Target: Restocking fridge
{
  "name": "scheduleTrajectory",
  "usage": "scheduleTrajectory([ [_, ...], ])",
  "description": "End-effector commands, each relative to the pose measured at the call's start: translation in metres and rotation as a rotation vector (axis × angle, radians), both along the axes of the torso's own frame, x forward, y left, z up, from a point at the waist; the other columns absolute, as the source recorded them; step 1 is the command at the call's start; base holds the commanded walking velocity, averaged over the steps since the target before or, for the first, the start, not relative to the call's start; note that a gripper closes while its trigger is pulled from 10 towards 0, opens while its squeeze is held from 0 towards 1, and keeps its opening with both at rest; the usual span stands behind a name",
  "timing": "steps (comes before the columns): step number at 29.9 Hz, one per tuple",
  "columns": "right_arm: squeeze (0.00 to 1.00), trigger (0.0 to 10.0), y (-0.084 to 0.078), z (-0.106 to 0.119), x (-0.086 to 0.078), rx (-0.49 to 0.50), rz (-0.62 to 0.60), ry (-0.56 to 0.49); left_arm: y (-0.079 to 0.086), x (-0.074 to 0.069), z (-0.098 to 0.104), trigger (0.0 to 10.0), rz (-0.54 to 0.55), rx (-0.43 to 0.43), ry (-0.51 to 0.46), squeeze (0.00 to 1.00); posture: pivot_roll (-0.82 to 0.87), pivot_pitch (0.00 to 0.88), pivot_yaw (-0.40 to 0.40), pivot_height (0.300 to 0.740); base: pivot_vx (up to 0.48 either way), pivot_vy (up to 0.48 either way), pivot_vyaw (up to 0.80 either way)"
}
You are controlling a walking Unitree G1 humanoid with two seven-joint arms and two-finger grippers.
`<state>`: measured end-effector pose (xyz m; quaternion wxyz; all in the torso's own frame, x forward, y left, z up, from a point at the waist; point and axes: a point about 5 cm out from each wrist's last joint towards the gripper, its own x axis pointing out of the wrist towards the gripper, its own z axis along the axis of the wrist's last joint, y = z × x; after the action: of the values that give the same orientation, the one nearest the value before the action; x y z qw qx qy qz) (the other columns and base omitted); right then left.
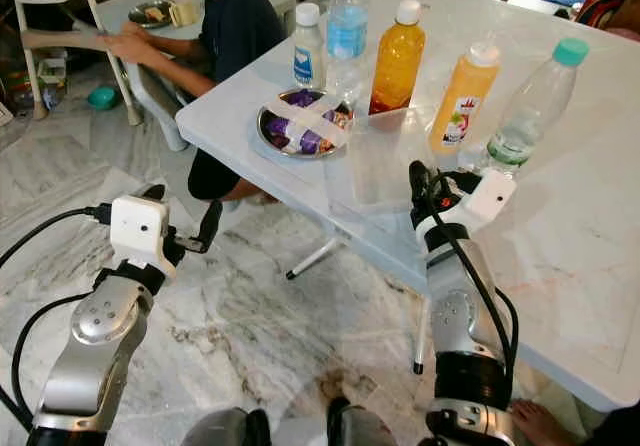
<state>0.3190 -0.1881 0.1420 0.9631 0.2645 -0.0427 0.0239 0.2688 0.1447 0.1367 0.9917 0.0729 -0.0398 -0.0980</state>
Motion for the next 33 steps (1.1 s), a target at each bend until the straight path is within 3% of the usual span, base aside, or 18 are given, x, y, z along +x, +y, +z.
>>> scheduleTrajectory([
  [1, 0.00, 0.0, 0.008, -0.004, -0.004, -0.050, -0.001, 0.019, 0.003, 0.003, 0.001, 10.0, 0.019, 0.017, -0.015, 0.00, 0.04, 0.129, 0.026, 0.740, 0.000, 0.000, 0.00],
  [7, 0.00, 0.0, 0.014, -0.002, -0.006, -0.061, -0.024, 0.029, 0.006, 0.007, 0.003, 10.0, 0.067, 0.026, -0.019, 0.00, 0.03, 0.133, 0.019, 0.740, 0.000, 0.000, 0.00],
  [9, 0.00, 9.7, 0.016, -0.003, -0.007, -0.092, -0.028, 0.040, 0.006, 0.006, 0.000, 10.0, 0.085, 0.019, -0.006, 0.00, 0.03, 0.137, 0.017, 0.740, 0.000, 0.000, 0.00],
  [18, 0.00, 10.0, 0.014, -0.018, -0.018, -0.126, -0.080, 0.129, -0.004, -0.005, -0.017, 10.0, 0.113, -0.010, 0.045, 0.00, 0.03, 0.118, -0.006, 0.740, 0.000, 0.000, 0.00],
  [19, 0.00, 0.0, 0.015, -0.021, -0.020, -0.132, -0.067, 0.123, -0.006, -0.006, -0.019, 10.0, 0.110, -0.009, 0.049, 0.00, 0.02, 0.108, 0.002, 0.740, 0.000, 0.000, 0.00],
  [21, 0.00, 0.0, 0.017, -0.024, -0.024, -0.135, -0.061, 0.126, -0.006, -0.006, -0.021, 10.0, 0.120, -0.014, 0.056, 0.00, 0.02, 0.101, 0.008, 0.740, 0.000, 0.000, 0.00],
  [22, 0.00, 3.4, 0.017, -0.025, -0.024, -0.139, -0.060, 0.128, -0.005, -0.005, -0.021, 10.0, 0.124, -0.015, 0.057, 0.00, 0.01, 0.096, 0.013, 0.740, 0.000, 0.000, 0.00],
  [23, 0.00, 3.4, 0.018, -0.025, -0.024, -0.142, -0.059, 0.129, -0.004, -0.005, -0.021, 10.0, 0.127, -0.015, 0.057, 0.00, 0.01, 0.094, 0.014, 0.740, 0.000, 0.000, 0.00],
  [24, 0.00, 10.0, 0.018, -0.025, -0.024, -0.139, -0.047, 0.124, -0.002, -0.003, -0.021, 10.0, 0.136, -0.016, 0.056, 0.00, 0.01, 0.090, 0.017, 0.740, 0.000, 0.000, 0.00],
  [27, 0.00, 10.0, 0.020, -0.024, -0.023, -0.138, -0.038, 0.118, 0.000, -0.002, -0.021, 10.0, 0.141, -0.016, 0.055, 0.00, 0.01, 0.090, 0.017, 0.740, 0.000, 0.000, 0.00],
  [31, 0.00, 10.0, 0.026, -0.018, -0.017, -0.264, -0.022, 0.104, 0.003, 0.002, -0.020, 10.0, 0.150, -0.008, 0.047, 0.00, 0.00, 0.086, 0.014, 0.740, 0.000, 0.000, 0.00],
  [33, 0.00, 10.0, 0.029, -0.016, -0.016, -0.276, 0.000, 0.080, 0.003, 0.003, -0.020, 10.0, 0.152, -0.008, 0.045, 0.00, 0.00, 0.086, 0.012, 0.740, 0.000, 0.000, 0.00],
])
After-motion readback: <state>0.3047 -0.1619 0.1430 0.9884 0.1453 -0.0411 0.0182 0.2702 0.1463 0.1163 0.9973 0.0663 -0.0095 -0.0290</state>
